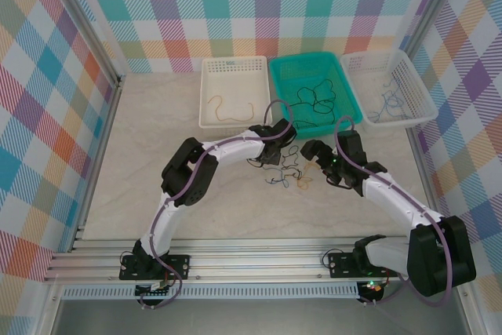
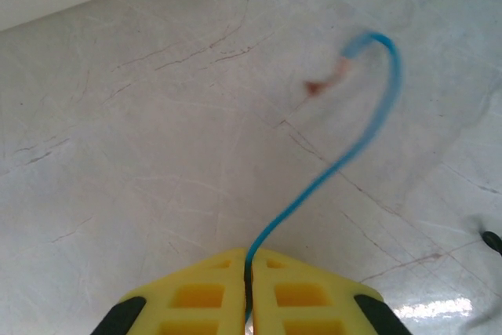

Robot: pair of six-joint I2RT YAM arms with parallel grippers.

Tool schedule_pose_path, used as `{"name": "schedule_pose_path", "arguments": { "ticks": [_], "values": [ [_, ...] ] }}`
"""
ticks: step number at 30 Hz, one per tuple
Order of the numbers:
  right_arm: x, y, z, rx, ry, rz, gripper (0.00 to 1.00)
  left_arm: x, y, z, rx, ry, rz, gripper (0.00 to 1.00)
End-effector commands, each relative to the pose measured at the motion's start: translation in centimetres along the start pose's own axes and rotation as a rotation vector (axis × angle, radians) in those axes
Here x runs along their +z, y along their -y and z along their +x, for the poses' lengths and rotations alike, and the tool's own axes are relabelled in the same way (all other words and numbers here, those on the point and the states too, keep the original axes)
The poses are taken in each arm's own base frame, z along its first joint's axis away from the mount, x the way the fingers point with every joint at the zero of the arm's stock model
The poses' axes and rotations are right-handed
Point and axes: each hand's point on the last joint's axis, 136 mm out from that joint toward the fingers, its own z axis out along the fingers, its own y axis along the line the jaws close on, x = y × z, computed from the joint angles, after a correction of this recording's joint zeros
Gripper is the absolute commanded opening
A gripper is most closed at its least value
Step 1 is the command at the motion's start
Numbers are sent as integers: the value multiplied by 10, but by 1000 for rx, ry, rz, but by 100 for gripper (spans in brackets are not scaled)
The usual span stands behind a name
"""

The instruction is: Untangle the cables

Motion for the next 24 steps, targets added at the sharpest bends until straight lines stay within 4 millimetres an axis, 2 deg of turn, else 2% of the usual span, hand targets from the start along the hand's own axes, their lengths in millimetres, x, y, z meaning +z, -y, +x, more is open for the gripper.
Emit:
{"name": "schedule_pose_path", "arguments": {
  "ticks": [1, 3, 9, 14, 18, 24],
  "values": [
    [-4, -2, 0, -19, 8, -1, 99, 6, 0, 4, 24, -16, -26, 5],
    [-3, -3, 0, -19, 6, -2, 99, 3, 0, 3, 24, -15, -25, 0],
    [-4, -7, -2, -45, 15, -22, 100, -26, -3, -10, 3, 25, 4, 0],
    [-16, -40, -8, -132, 55, -185, 100, -63, -4, -21, -30, 68, 67, 0],
    [-24, -46, -14, -168, 94, -207, 100, -89, -12, -29, -73, 127, 94, 0],
    [-28, -56, -11, -214, 94, -269, 100, -121, -21, -41, -108, 197, 128, 0]
  ]
}}
